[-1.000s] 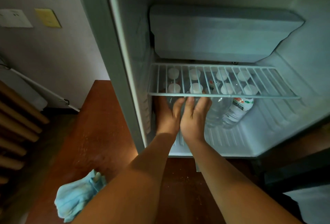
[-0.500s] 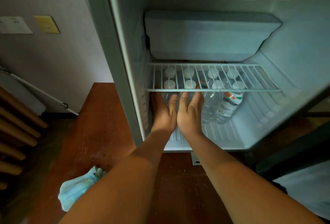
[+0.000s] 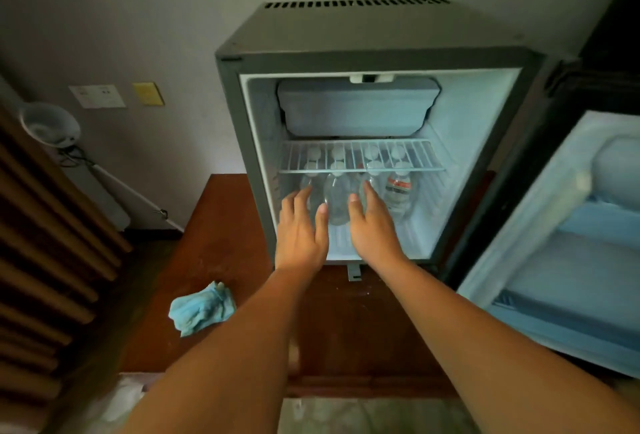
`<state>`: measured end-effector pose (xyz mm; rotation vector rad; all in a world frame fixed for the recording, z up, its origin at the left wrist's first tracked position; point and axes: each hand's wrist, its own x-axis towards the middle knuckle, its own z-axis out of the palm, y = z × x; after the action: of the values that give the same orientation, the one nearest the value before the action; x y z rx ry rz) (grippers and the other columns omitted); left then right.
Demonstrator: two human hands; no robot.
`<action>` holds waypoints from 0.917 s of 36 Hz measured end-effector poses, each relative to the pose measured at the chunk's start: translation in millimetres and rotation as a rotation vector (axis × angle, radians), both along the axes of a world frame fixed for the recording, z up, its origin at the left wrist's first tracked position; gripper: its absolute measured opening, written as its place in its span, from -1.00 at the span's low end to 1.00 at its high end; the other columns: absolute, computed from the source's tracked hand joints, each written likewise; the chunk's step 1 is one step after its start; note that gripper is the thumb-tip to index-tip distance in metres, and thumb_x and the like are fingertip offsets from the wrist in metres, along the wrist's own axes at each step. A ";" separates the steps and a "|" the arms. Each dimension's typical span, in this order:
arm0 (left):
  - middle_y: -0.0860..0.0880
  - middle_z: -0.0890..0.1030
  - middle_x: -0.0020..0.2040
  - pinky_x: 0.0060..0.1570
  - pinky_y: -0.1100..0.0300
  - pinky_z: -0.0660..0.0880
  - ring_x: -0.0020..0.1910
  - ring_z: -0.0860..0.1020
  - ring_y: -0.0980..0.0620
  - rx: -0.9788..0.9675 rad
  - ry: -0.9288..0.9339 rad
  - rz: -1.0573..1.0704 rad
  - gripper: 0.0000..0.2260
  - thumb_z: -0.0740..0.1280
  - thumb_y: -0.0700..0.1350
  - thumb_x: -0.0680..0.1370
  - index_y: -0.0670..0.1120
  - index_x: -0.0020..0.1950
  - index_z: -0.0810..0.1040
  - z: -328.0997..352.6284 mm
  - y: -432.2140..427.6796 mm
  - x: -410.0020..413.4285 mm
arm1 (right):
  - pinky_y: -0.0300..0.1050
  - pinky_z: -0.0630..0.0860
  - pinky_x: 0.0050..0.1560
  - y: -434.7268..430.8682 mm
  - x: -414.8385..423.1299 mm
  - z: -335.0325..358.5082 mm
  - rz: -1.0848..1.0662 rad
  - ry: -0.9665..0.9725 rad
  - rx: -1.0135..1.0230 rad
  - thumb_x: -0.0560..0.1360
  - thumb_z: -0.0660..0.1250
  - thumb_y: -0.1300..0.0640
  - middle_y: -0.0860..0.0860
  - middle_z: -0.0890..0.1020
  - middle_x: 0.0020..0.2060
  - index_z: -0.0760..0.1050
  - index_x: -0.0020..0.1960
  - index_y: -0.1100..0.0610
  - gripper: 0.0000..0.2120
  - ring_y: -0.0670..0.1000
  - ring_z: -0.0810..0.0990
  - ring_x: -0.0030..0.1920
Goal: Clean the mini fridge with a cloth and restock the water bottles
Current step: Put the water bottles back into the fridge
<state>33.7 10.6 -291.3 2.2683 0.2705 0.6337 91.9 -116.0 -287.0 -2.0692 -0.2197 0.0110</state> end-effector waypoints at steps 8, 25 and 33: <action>-0.02 0.39 0.45 0.40 -0.07 0.32 0.42 0.37 -0.06 0.149 -0.056 -0.060 -0.56 0.13 0.11 0.70 -0.04 0.53 0.35 100.8 -44.1 -24.7 | 0.00 0.21 0.46 -67.6 -26.7 101.3 0.045 -0.131 -0.163 0.70 -0.06 -0.20 0.02 0.30 0.55 0.12 0.61 -0.06 -0.48 0.07 0.24 0.55; -0.04 0.53 0.39 0.42 0.00 0.27 0.41 0.41 -0.05 0.250 -0.201 -0.383 -0.58 0.07 0.08 0.71 -0.09 0.45 0.47 222.8 -174.7 -36.6 | 0.16 0.28 0.45 -192.6 -89.9 237.4 -0.237 -0.259 -0.454 0.71 -0.07 -0.10 0.10 0.42 0.46 0.24 0.58 -0.02 -0.53 0.16 0.36 0.45; -0.04 0.42 0.51 0.52 0.05 0.13 0.53 0.29 -0.02 0.314 -0.189 -0.498 -0.56 0.08 0.09 0.72 -0.06 0.52 0.42 237.7 -263.1 -38.6 | 0.15 0.17 0.47 -297.2 -103.1 250.4 -0.408 -0.270 -0.676 0.71 -0.04 -0.09 0.05 0.35 0.51 0.23 0.58 -0.02 -0.53 0.11 0.25 0.52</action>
<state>-4.9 -252.6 -53.7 2.4136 -0.5054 0.6468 -11.2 -413.2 -36.6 -2.7530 0.0621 -0.5072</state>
